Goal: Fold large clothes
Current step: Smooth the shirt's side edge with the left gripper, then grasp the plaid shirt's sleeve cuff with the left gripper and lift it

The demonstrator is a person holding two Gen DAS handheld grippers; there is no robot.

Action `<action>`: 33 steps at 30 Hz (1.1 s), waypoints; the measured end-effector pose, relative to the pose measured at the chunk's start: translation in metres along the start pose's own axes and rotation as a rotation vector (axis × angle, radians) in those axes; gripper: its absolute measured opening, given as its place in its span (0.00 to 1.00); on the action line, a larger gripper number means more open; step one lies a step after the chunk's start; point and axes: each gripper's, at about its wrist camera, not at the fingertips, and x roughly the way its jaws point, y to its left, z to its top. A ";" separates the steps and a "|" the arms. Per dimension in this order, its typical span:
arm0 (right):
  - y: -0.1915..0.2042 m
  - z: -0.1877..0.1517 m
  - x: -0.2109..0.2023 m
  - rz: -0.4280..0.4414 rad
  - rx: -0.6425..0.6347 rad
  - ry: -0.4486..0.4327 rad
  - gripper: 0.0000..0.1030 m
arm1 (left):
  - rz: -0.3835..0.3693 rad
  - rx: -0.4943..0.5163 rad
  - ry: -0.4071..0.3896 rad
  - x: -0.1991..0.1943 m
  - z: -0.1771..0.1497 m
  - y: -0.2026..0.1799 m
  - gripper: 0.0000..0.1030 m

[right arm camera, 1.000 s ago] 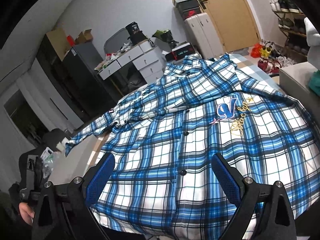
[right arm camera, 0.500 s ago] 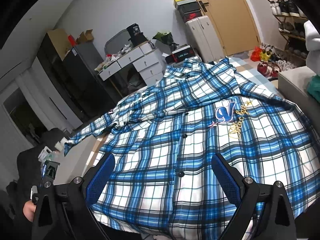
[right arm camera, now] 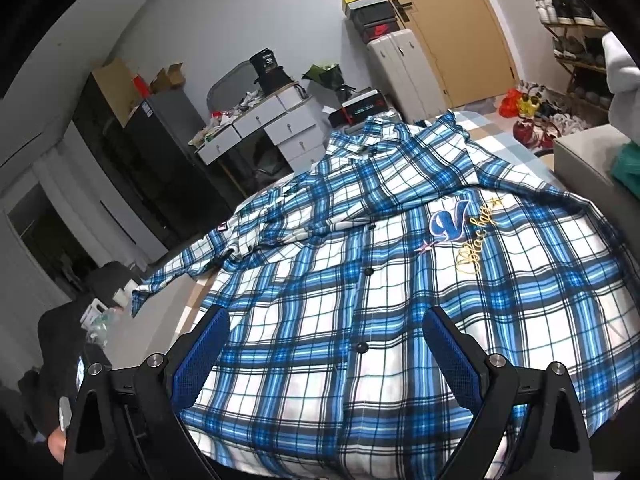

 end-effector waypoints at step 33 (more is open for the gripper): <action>0.019 -0.007 0.028 -0.079 -0.058 0.078 0.95 | -0.543 -1.086 -0.112 0.042 0.071 0.314 0.63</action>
